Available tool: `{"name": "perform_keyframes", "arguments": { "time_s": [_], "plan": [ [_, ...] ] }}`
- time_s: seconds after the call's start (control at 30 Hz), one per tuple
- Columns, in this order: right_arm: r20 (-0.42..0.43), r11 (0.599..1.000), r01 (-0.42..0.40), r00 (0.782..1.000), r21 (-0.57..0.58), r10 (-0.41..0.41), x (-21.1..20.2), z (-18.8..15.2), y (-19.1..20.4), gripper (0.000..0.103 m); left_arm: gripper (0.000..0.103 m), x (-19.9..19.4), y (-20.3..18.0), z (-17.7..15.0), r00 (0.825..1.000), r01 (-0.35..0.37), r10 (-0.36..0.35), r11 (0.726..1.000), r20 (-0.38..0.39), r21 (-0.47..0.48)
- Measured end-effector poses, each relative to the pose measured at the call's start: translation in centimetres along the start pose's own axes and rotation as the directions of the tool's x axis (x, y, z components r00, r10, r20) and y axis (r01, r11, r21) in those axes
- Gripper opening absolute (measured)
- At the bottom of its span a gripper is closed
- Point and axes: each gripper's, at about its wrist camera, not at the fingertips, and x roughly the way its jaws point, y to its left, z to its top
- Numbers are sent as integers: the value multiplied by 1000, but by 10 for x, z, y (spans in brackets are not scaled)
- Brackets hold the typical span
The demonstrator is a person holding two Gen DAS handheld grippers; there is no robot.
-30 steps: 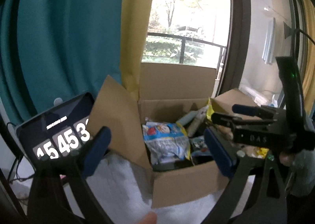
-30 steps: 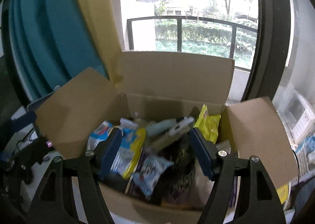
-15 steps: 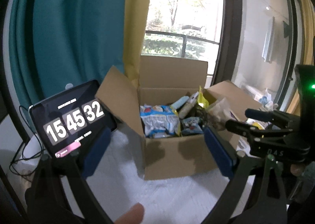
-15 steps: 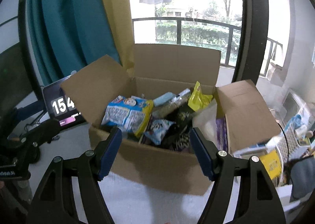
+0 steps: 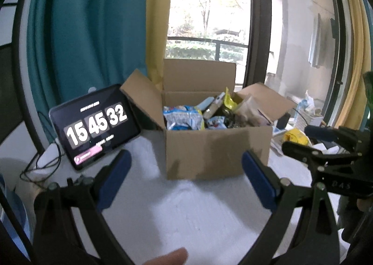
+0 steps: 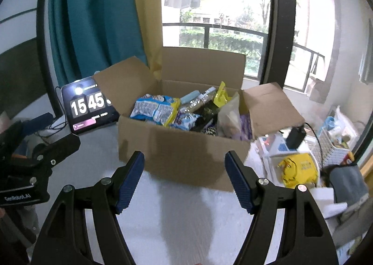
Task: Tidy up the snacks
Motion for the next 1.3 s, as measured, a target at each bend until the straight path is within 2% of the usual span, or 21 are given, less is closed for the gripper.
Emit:
{"name": "perform_keyframes", "arguments": {
  "time_s": [0.27,0.5,0.77,0.83,0.93,1.3],
  "plan": [
    [28,1000,27,999,1,-27,-40,-23,4,75,96,-45,-12,-6,999,10,-9,1000,53,-3],
    [111,998,56,992,8,-57,-91,-24,7,75,97,-89,-23,3,992,18,-20,1000,127,20],
    [228,996,86,970,20,-88,-147,-21,7,75,97,-132,-35,14,978,23,-33,998,205,50],
    [250,995,93,964,23,-95,-158,-20,7,78,97,-141,-36,17,974,26,-37,998,224,52],
    [275,995,101,956,26,-104,-173,-19,6,82,97,-152,-39,21,967,29,-45,997,252,67],
    [348,993,116,930,33,-120,-211,-17,9,83,97,-177,-44,30,947,31,-57,996,317,87]
  ]
}}
